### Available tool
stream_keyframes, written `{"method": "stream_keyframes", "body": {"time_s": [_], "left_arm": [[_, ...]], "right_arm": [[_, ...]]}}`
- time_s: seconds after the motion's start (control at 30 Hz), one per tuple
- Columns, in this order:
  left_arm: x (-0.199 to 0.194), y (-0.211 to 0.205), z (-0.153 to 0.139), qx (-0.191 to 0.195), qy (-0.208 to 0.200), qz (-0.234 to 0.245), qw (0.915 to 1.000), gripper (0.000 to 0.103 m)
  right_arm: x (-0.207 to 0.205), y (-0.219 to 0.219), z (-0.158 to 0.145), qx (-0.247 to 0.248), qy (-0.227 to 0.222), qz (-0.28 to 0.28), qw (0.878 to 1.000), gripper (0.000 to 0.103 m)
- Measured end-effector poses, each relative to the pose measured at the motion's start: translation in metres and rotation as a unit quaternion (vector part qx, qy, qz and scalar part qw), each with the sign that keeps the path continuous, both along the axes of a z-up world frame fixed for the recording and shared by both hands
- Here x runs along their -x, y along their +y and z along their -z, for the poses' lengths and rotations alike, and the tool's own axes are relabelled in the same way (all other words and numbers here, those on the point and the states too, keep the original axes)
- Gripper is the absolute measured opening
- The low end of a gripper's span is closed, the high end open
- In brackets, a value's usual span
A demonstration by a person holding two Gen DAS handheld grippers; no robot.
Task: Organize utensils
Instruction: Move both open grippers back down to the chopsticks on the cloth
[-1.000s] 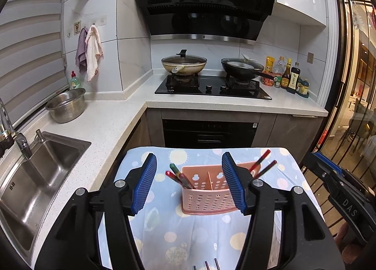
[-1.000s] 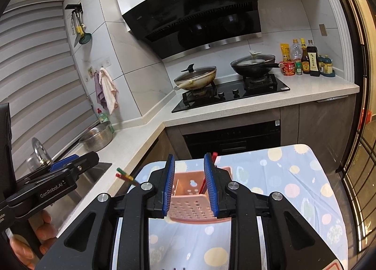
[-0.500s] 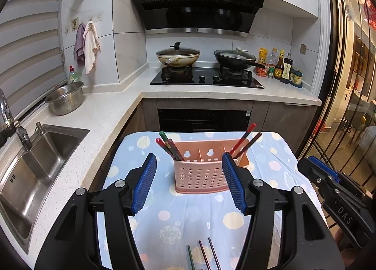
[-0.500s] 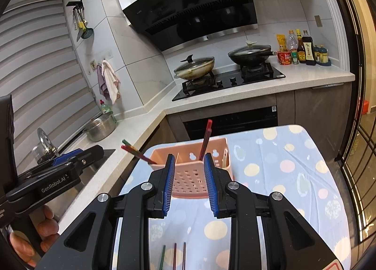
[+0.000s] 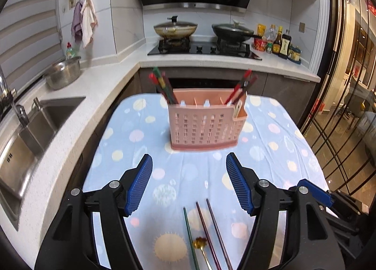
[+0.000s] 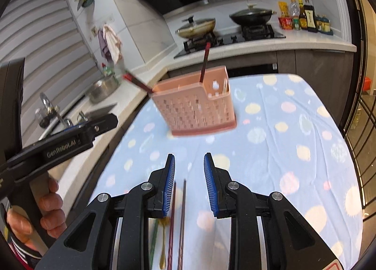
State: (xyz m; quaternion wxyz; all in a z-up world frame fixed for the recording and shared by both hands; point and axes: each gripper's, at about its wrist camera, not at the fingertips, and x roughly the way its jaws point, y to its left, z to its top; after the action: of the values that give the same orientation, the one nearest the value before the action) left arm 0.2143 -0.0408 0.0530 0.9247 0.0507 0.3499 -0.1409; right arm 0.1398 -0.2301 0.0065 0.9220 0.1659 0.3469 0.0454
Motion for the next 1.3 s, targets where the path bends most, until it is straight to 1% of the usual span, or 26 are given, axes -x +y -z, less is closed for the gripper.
{"method": "stream_keyframes", "body": {"time_s": [0.13, 0.37, 0.47, 0.63, 0.9, 1.3], "left_arm": [[0.011, 0.008, 0.029, -0.011, 0.032, -0.006, 0.9994, 0.062], [0.040, 0.021, 0.075, -0.028, 0.081, -0.008, 0.9963, 0.062], [0.050, 0.028, 0.093, -0.030, 0.105, -0.013, 0.9940, 0.062], [0.066, 0.036, 0.117, -0.043, 0.128, -0.017, 0.9907, 0.062], [0.086, 0.047, 0.138, -0.048, 0.157, -0.023, 0.9862, 0.062], [0.103, 0.052, 0.154, -0.056, 0.176, -0.021, 0.9826, 0.062]], "right_arm": [[0.018, 0.013, 0.026, 0.019, 0.035, -0.017, 0.999, 0.026], [0.043, 0.032, 0.069, 0.033, 0.095, -0.049, 0.994, 0.026], [0.051, 0.039, 0.081, 0.034, 0.110, -0.059, 0.992, 0.026], [0.060, 0.051, 0.094, 0.038, 0.127, -0.075, 0.988, 0.026], [0.069, 0.059, 0.103, 0.041, 0.141, -0.086, 0.985, 0.026], [0.070, 0.066, 0.111, 0.044, 0.153, -0.098, 0.982, 0.026]]}}
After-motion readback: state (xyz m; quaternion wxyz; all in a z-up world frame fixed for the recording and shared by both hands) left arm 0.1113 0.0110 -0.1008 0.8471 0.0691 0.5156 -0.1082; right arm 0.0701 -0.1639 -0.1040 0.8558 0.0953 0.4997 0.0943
